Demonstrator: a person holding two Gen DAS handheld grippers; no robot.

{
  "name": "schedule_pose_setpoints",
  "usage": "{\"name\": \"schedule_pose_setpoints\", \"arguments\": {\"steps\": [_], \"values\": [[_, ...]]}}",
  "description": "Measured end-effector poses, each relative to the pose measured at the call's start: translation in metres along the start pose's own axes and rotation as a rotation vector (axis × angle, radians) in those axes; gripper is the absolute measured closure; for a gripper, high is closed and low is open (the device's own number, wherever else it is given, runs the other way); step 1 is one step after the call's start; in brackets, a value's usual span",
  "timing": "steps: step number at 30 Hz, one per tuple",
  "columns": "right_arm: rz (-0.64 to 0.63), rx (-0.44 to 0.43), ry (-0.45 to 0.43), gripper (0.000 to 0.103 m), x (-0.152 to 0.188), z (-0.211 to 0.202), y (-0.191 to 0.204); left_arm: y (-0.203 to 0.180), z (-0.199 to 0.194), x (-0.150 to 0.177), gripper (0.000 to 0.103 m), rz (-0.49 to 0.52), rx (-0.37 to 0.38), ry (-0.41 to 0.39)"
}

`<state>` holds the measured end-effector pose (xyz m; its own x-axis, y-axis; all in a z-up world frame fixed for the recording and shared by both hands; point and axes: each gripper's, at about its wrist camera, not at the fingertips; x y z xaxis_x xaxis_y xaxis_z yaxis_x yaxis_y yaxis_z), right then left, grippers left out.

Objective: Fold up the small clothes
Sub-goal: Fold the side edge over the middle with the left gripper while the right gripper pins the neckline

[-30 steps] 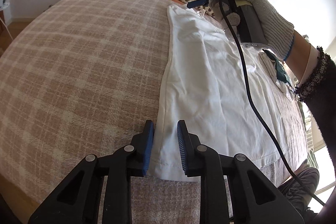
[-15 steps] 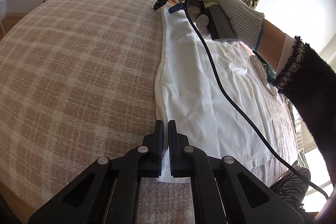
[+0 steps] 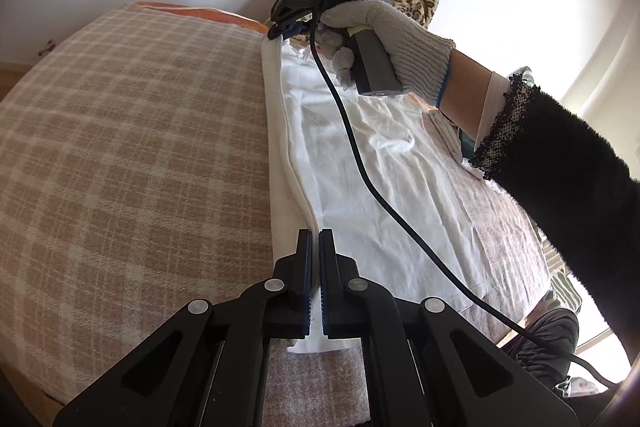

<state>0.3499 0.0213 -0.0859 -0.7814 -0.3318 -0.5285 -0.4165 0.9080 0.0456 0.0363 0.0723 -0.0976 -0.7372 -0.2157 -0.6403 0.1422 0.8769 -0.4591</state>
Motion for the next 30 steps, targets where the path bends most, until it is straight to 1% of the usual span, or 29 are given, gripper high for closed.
{"name": "schedule_pose_setpoints", "arguments": {"steps": [4, 7, 10, 13, 17, 20, 27, 30], "values": [[0.018, 0.003, -0.031, 0.096, -0.002, -0.024, -0.019, -0.019, 0.004, -0.004, 0.101, 0.054, 0.026, -0.004], [0.025, 0.029, -0.043, 0.096, -0.001, -0.035, -0.031, -0.034, 0.011, -0.004, 0.101, 0.091, 0.048, 0.004], [0.029, 0.06, -0.05, 0.096, 0.004, -0.045, -0.047, -0.048, 0.02, -0.003, 0.101, 0.12, 0.075, 0.021], [0.055, 0.085, -0.047, 0.096, 0.017, -0.05, -0.068, -0.063, 0.03, 0.0, 0.101, 0.158, 0.092, 0.043], [0.094, 0.114, -0.023, 0.096, 0.036, -0.045, -0.097, -0.071, 0.046, 0.005, 0.101, 0.189, 0.096, 0.082], [0.107, 0.119, -0.012, 0.096, 0.045, -0.037, -0.109, -0.076, 0.053, 0.008, 0.101, 0.199, 0.093, 0.101], [0.087, 0.1, -0.01, 0.096, 0.046, -0.02, -0.11, -0.085, 0.076, 0.011, 0.101, 0.229, 0.061, 0.14], [0.076, 0.087, -0.005, 0.096, 0.043, -0.016, -0.107, -0.087, 0.078, 0.015, 0.101, 0.237, 0.047, 0.151]]}}
Point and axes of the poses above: each gripper's, at about its wrist camera, not at the fingertips, and z roughly the way its jaws point, y to its left, x to its underside, and after that the axes turned 3 degrees about -y, right-handed
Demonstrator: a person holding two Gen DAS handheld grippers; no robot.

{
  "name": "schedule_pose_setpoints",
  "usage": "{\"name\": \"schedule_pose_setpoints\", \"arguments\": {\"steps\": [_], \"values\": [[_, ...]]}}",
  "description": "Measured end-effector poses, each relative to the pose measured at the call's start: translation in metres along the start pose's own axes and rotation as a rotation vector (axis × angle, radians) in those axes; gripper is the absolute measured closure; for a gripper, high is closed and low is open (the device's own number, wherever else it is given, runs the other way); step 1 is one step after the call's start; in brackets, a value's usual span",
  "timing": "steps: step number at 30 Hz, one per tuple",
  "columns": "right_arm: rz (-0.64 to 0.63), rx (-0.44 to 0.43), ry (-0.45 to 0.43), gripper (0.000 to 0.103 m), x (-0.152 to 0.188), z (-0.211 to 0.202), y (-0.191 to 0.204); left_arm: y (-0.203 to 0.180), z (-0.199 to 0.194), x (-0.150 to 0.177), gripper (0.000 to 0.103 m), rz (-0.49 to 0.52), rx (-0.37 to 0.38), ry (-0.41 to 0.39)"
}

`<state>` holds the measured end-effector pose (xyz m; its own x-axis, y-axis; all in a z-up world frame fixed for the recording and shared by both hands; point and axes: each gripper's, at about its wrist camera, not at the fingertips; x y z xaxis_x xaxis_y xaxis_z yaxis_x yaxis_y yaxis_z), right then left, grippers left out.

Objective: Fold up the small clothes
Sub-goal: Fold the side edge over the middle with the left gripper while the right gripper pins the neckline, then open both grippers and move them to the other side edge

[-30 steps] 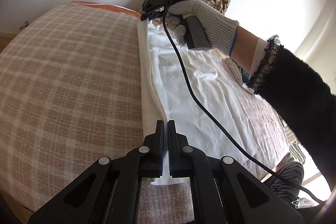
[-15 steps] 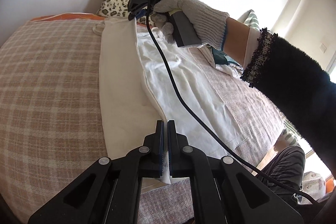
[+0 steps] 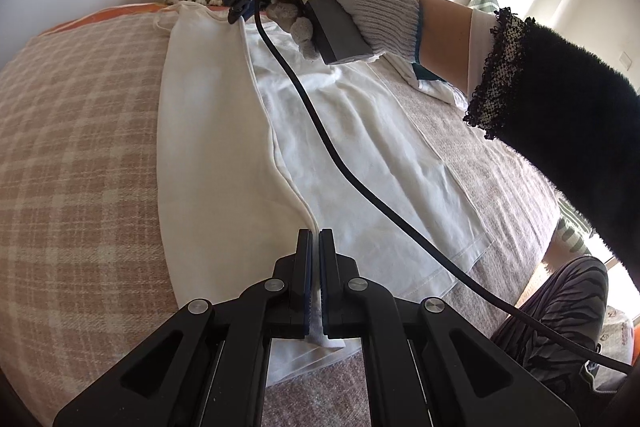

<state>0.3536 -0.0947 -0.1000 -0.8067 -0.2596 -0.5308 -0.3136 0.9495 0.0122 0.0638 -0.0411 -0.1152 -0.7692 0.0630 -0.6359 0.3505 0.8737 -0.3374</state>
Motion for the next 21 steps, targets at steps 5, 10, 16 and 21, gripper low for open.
{"name": "schedule_pose_setpoints", "arguments": {"steps": [5, 10, 16, 21], "values": [[-0.002, -0.004, 0.023, 0.095, -0.001, 0.008, -0.001, -0.005, 0.003, 0.003, 0.095, 0.008, -0.009, 0.03], [0.013, 0.012, 0.029, 0.071, -0.004, 0.004, -0.009, -0.011, 0.0, 0.005, 0.081, 0.037, -0.037, 0.027], [0.09, -0.073, -0.026, 0.069, -0.004, -0.032, -0.043, -0.021, -0.014, 0.002, 0.078, 0.064, -0.041, -0.026], [0.144, -0.103, -0.081, 0.052, 0.008, -0.073, -0.079, -0.04, -0.017, 0.003, 0.077, 0.105, -0.023, -0.043]]}}
Point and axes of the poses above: each gripper's, at about its wrist camera, not at the fingertips, and z roughly the way its jaws point, y to its left, x to its underside, and after that the axes turned 3 degrees about -y, right-handed
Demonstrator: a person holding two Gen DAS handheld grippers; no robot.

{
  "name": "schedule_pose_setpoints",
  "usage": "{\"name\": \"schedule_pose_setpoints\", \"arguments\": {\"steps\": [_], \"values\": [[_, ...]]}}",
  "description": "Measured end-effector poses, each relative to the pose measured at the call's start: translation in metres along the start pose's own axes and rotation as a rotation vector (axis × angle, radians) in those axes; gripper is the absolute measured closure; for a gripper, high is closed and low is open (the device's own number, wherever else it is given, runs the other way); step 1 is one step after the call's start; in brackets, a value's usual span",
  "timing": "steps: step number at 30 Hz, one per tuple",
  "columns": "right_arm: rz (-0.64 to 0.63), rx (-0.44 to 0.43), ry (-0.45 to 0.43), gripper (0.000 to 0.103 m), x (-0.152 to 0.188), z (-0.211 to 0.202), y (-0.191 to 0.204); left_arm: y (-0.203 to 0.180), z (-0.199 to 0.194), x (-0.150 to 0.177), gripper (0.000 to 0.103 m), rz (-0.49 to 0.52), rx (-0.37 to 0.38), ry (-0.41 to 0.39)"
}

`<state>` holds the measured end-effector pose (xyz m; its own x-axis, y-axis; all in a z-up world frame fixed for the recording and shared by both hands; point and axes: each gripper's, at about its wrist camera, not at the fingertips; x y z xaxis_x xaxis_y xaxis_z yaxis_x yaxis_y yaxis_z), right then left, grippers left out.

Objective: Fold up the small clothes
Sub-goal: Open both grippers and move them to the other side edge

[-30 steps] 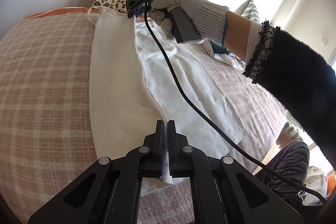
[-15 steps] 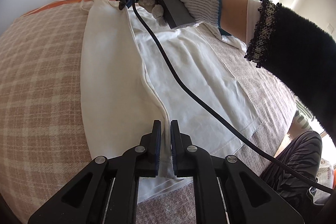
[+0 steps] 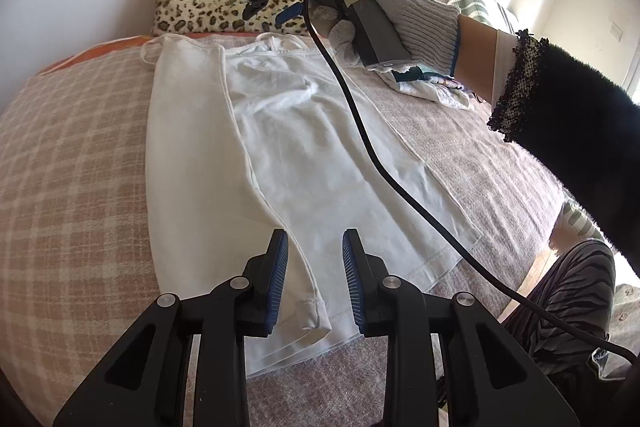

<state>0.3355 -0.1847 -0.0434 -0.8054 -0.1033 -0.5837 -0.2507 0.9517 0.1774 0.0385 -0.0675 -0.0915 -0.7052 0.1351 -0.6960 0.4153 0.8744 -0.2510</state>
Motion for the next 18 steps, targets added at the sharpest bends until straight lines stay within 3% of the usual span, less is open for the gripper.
{"name": "schedule_pose_setpoints", "arguments": {"steps": [4, 7, 13, 18], "values": [[0.013, -0.009, -0.031, 0.049, 0.012, -0.03, -0.023, -0.02, 0.006, -0.001, 0.076, 0.052, 0.025, 0.003], [0.018, -0.003, -0.048, 0.047, 0.022, -0.047, -0.041, -0.039, 0.012, 0.0, 0.068, 0.097, 0.053, 0.008], [0.067, 0.008, -0.068, 0.047, 0.039, -0.069, -0.088, -0.077, 0.024, 0.004, 0.067, 0.213, 0.089, 0.002], [0.094, 0.005, -0.078, 0.046, 0.052, -0.081, -0.117, -0.1, 0.039, 0.006, 0.067, 0.262, 0.117, 0.046]]}}
Point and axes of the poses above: each gripper's, at about its wrist camera, not at the fingertips, and z roughly the way its jaws point, y to its left, x to its underside, and after that the axes turned 3 degrees about -y, right-handed
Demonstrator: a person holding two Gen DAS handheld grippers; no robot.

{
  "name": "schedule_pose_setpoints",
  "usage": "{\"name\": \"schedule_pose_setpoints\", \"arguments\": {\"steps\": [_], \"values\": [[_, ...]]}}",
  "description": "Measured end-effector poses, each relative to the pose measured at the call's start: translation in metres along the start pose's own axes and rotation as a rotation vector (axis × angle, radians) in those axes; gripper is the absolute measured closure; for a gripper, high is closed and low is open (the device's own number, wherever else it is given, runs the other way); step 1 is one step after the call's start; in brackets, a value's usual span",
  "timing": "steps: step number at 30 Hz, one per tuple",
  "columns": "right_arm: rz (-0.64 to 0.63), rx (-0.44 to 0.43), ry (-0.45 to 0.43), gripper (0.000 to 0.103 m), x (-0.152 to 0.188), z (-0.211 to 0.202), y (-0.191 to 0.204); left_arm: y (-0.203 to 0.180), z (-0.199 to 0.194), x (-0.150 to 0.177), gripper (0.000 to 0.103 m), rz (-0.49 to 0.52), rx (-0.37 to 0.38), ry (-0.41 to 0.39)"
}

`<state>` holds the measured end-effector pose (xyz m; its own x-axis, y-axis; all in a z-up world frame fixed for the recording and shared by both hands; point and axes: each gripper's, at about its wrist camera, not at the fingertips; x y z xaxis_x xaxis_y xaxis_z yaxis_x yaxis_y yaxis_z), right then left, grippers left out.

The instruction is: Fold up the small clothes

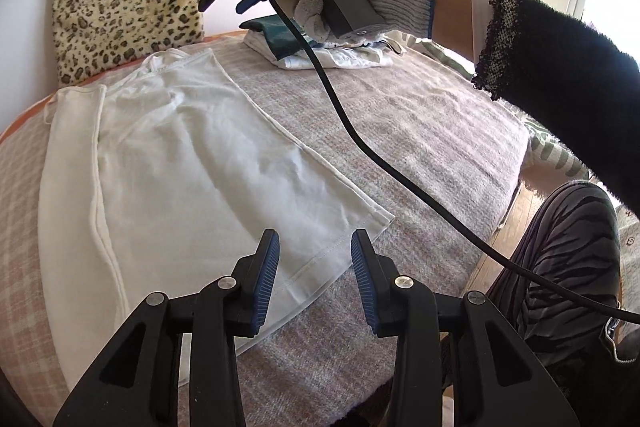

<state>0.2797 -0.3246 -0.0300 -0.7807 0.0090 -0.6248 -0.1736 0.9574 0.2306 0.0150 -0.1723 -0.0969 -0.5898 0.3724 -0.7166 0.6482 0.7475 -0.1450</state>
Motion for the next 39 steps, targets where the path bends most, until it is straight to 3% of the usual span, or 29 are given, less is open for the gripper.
{"name": "schedule_pose_setpoints", "arguments": {"steps": [2, 3, 5, 15, 19, 27, 32, 36, 39], "values": [[0.009, -0.002, 0.002, 0.046, 0.002, -0.001, -0.01, -0.011, 0.007, -0.001, 0.065, 0.028, 0.004, 0.017], [0.013, -0.002, 0.002, 0.046, 0.003, -0.002, -0.014, -0.016, 0.01, -0.001, 0.05, 0.038, 0.006, 0.025], [0.02, -0.007, 0.005, 0.046, 0.002, -0.001, -0.022, -0.024, 0.016, -0.002, 0.037, 0.054, 0.011, 0.028], [0.054, -0.034, 0.061, 0.046, -0.001, 0.029, -0.051, -0.052, 0.056, -0.005, 0.037, 0.108, -0.029, 0.076], [0.05, -0.048, 0.09, 0.046, -0.004, 0.049, -0.051, -0.051, 0.062, -0.006, 0.048, 0.095, -0.055, 0.063], [0.056, -0.07, 0.142, 0.046, -0.006, 0.087, -0.048, -0.045, 0.062, -0.007, 0.087, 0.065, -0.057, 0.034], [0.028, -0.048, 0.161, 0.047, -0.006, 0.103, -0.04, -0.039, 0.061, -0.007, 0.095, 0.009, -0.036, 0.014], [-0.009, -0.019, 0.159, 0.062, -0.006, 0.108, -0.032, -0.035, 0.055, -0.005, 0.096, -0.052, -0.017, -0.01], [-0.009, -0.033, 0.163, 0.082, -0.007, 0.109, -0.029, -0.032, 0.05, -0.004, 0.096, -0.089, -0.013, -0.031]]}}
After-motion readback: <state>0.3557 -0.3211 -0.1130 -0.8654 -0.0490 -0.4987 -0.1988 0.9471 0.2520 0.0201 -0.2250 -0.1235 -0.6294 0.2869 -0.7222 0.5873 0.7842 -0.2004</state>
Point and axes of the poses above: each gripper's, at about its wrist camera, not at the fingertips, and z roughly the way its jaws point, y to its left, x to its underside, and after that the axes turned 3 degrees about -y, right-handed
